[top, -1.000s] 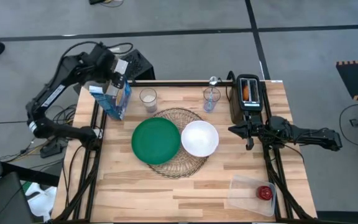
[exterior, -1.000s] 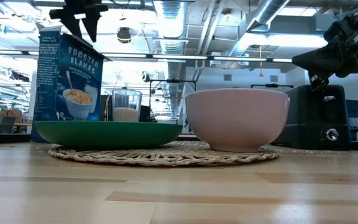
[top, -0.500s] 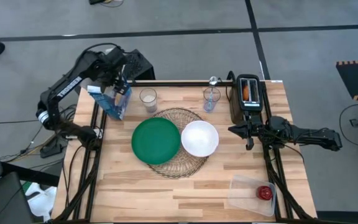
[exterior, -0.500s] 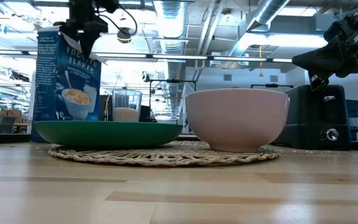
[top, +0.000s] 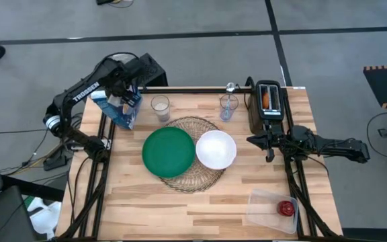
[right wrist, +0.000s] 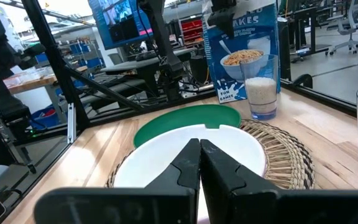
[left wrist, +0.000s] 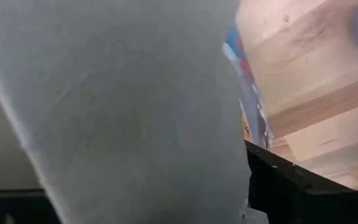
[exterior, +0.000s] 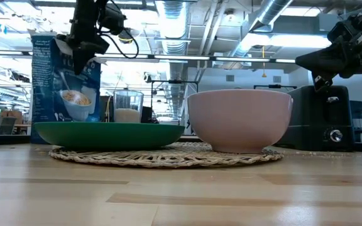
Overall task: Arrange a breakfast setting
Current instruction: Pour the cereal into the white bowl from the cereal box
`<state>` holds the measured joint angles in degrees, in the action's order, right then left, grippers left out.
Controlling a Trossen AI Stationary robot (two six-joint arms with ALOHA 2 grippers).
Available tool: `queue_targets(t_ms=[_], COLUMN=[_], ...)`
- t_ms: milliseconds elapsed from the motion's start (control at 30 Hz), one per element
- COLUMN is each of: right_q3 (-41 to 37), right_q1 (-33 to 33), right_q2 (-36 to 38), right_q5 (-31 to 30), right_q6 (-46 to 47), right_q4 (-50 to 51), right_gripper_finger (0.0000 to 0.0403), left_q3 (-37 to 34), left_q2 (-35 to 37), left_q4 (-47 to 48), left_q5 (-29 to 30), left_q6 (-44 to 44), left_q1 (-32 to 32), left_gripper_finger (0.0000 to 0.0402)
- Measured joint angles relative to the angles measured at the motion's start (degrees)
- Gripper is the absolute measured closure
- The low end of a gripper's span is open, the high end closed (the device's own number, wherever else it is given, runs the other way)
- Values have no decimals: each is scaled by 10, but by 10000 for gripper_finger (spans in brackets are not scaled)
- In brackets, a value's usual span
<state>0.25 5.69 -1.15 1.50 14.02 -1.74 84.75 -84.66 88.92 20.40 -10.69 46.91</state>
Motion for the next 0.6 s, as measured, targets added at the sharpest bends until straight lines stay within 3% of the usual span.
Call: queue_targets(t_ms=[267,500,600], right_q3=[0,0,0], right_q1=[0,0,0], right_q2=[0,0,0], right_q5=[0,0,0], right_q6=[0,0,0], right_q4=[0,0,0], right_gripper_finger=[365,365,365], left_q3=[-2,-3,-4], left_q2=[1,0,3], left_q4=[7,11,11], left_q5=[40,69,76], left_q6=[30,40,43], left_q1=[-5,-7,-9], left_gripper_finger=[291,390,398])
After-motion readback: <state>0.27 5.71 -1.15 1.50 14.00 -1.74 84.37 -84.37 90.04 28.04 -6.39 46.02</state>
